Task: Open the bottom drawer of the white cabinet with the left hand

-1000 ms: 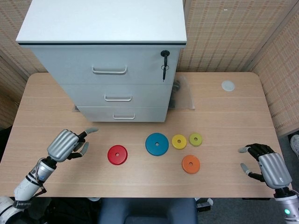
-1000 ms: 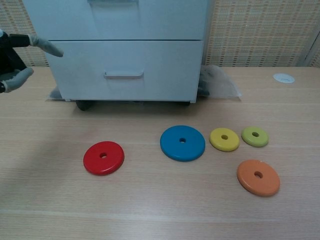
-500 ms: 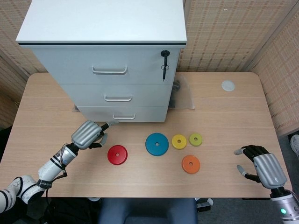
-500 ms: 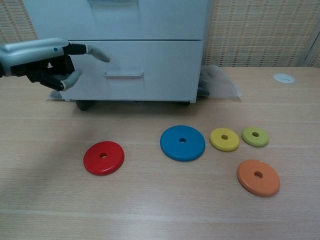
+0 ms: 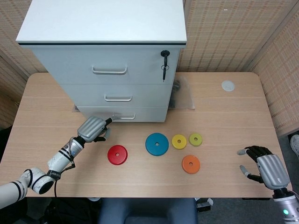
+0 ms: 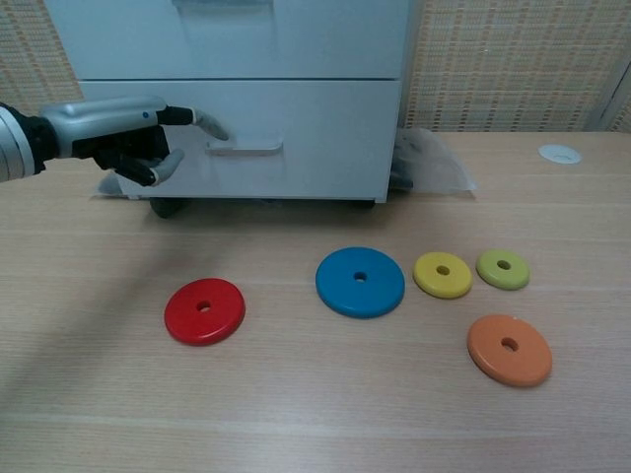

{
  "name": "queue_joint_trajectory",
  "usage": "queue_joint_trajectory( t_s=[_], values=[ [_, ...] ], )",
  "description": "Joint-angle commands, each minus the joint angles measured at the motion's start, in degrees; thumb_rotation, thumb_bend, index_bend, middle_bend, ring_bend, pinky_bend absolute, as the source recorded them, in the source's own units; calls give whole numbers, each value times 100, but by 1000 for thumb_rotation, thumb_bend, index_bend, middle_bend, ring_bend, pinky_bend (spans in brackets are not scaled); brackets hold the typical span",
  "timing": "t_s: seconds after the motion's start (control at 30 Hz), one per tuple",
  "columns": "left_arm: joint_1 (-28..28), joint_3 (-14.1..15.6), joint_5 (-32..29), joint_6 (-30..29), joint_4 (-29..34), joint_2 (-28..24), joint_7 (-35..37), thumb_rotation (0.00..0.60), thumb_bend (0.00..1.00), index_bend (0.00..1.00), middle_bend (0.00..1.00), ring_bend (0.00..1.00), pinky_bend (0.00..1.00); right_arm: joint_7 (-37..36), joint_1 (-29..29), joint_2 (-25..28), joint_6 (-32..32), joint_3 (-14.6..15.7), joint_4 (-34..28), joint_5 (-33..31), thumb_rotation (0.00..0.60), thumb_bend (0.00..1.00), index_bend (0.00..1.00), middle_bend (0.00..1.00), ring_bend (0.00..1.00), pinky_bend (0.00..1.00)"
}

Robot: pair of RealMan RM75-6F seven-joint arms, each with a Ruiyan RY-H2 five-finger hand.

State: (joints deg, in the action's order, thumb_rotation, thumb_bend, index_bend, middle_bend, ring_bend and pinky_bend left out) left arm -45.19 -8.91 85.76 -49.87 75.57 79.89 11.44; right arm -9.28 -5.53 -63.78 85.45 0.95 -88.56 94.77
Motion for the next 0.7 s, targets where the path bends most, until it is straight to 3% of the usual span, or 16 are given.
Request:
queue_joint_trajectory(
  t_s=[0.03,0.7],
  values=[
    [-67,1,-101,98,-80,56,18,600,682,147,949,991,1000,-20,10,-5,7,7,17,-8,600,275,376,379,285,291],
    [-337,74,-343,332,-246,228,7,600,683,170,949,991,1000,-73,45,1,20,10,75,-76,600,274,375,379,285,291]
  ],
)
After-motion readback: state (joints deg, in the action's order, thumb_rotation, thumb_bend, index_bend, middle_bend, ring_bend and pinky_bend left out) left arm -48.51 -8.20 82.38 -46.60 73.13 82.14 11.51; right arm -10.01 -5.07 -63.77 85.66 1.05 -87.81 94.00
